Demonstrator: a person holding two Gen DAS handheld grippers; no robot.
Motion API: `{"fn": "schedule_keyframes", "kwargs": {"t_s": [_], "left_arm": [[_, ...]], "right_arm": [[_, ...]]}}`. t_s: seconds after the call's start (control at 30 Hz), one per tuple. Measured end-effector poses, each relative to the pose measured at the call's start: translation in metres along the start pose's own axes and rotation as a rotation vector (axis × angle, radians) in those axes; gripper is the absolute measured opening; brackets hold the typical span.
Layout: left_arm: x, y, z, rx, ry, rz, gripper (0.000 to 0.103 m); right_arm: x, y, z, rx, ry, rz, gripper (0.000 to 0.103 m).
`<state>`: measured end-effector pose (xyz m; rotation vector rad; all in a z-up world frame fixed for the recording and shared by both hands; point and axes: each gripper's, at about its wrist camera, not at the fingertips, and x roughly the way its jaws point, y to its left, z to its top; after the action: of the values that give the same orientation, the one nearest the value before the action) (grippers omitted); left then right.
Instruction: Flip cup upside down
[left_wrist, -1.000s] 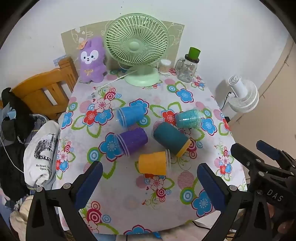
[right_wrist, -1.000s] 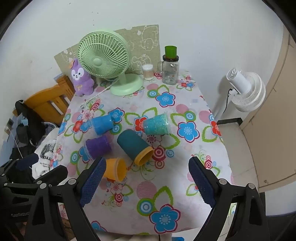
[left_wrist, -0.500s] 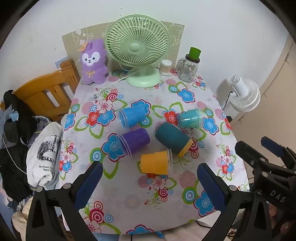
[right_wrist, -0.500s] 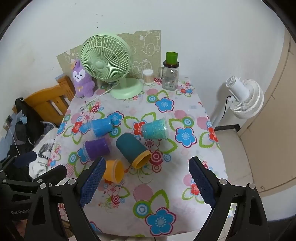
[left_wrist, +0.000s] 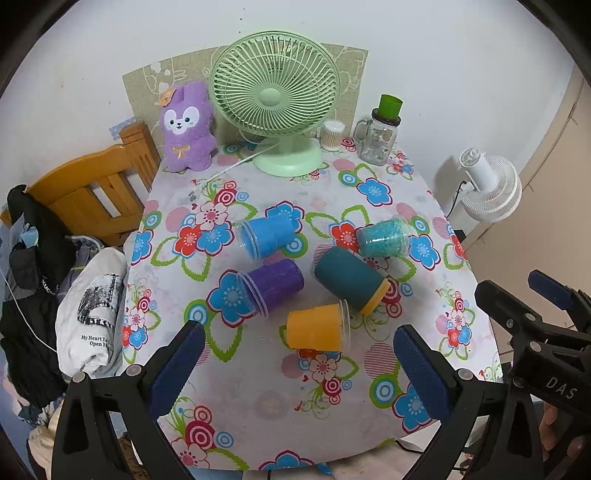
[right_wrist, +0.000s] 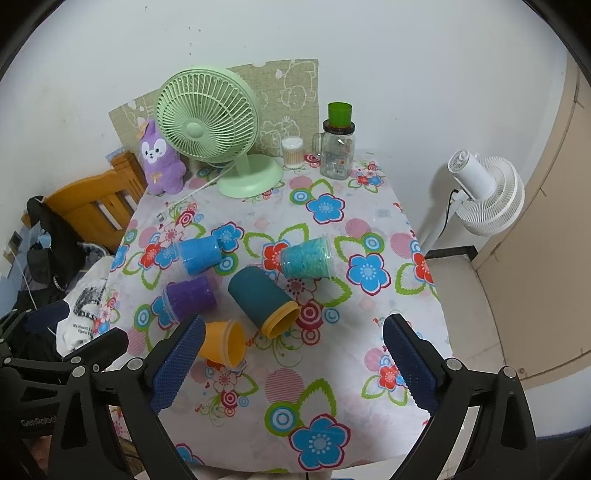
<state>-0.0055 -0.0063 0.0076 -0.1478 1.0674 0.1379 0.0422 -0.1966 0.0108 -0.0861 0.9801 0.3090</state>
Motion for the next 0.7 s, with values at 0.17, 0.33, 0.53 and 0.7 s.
{"fn": "schedule_keyframes", "kwargs": {"t_s": [0.17,0.33,0.53,0.7], "left_arm": [[0.002,0.000,0.000,-0.001,0.003,0.001,0.103],[0.006,0.003,0.002,0.009,0.010,-0.001,0.103],[0.012,0.008,0.009,0.046,0.016,-0.010,0.103],[0.018,0.011,0.020,0.098,0.017,-0.025,0.103]], "right_arm": [[0.002,0.002,0.001,-0.011,0.001,-0.003,0.098],[0.005,0.005,0.001,-0.010,0.010,-0.010,0.098],[0.011,0.009,0.005,-0.004,0.025,-0.009,0.098],[0.019,0.009,0.010,0.027,0.041,-0.013,0.098]]}}
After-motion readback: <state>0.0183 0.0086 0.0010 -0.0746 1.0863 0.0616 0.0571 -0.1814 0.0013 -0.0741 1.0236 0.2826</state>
